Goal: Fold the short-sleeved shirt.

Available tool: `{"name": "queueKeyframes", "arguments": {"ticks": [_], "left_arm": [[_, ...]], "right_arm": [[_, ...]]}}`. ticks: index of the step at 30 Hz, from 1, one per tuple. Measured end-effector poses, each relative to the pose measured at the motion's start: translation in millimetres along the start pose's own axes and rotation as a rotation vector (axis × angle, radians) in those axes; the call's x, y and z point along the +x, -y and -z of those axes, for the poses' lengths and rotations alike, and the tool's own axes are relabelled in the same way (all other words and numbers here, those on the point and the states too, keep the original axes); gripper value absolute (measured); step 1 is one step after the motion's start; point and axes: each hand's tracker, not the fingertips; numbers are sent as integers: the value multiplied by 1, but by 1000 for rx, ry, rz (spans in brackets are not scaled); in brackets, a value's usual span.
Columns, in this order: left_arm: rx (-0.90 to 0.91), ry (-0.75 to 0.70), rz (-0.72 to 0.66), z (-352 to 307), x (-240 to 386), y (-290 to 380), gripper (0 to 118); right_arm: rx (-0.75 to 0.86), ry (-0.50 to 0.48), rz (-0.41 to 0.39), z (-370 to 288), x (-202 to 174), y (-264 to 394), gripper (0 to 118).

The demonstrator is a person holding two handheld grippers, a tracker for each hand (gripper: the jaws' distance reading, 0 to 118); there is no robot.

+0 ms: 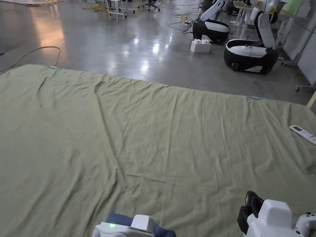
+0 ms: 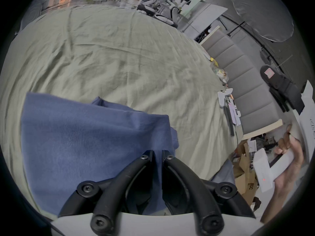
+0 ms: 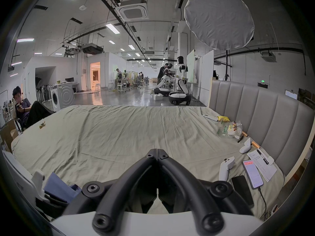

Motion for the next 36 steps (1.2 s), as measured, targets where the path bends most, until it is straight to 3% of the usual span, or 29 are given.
{"name": "queueKeyframes", "arguments": {"ticks": [3,6,16,20,23,30,36], "left_arm": [[87,68,26,-35,-6,-10,11],[225,48,54,-74,-13,-24,11],[727,-327,198,-161,-22,-54,11],[907,-487,277,-174,-15,-55,11],[941,-578,276,-176,-16,-61,11],[1010,-573,228,-183,-26,-60,10],[965,-591,232,-188,-40,-54,10]], "right_arm": [[21,-8,-9,-1,-2,-7,0],[51,-11,-18,-1,-7,-17,0],[164,-20,-1,0,-30,-56,0],[247,19,-52,-2,-40,-70,0],[261,31,-49,-1,-45,-74,0],[260,61,-39,0,-38,-72,0],[230,89,-18,0,-24,-68,0]]}}
